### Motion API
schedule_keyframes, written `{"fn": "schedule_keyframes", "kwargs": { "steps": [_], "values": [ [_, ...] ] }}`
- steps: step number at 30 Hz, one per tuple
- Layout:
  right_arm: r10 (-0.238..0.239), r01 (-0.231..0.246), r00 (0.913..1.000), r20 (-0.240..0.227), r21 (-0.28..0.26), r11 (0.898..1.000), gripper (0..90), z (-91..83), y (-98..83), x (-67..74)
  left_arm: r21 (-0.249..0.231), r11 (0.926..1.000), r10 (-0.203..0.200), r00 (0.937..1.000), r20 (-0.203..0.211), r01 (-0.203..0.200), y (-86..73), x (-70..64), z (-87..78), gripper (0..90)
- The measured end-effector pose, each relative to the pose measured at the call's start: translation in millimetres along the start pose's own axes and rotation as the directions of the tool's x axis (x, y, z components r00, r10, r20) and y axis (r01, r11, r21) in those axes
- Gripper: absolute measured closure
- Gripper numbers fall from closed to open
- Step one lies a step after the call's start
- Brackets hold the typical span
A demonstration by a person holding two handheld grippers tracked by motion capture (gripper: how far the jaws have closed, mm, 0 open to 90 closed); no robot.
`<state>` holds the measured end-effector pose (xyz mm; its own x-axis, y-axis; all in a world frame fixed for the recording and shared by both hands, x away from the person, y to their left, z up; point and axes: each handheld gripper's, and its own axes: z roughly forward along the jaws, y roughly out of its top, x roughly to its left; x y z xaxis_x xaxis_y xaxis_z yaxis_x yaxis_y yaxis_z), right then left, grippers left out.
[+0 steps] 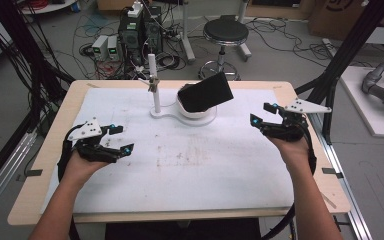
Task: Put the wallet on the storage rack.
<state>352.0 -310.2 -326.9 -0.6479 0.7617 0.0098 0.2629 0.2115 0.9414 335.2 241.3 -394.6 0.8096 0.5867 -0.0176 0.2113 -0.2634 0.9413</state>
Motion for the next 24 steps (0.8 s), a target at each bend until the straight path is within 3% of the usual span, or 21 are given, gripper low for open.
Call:
{"fn": "schedule_keyframes", "kwargs": {
  "steps": [6,9,24],
  "values": [
    [0.044,-0.045,0.9987,-0.025,-0.025,0.999,25.2,1.6,-29.8,7.2,-0.002,0.9999,-0.015,0.9996,-0.022,0.015,-3.2,4.0,-0.9,19.2],
    [0.052,-0.052,0.9979,-0.039,0.004,0.999,23.3,8.6,-40.1,8.7,0.000,0.9998,-0.022,0.9995,-0.022,0.022,-4.1,4.6,-0.5,19.2],
    [0.070,-0.069,0.9972,-0.027,0.032,0.997,21.6,11.4,-55.2,3.3,-0.001,0.9996,-0.027,0.9995,-0.017,0.027,-5.4,4.7,1.6,19.2]
  ]
}}
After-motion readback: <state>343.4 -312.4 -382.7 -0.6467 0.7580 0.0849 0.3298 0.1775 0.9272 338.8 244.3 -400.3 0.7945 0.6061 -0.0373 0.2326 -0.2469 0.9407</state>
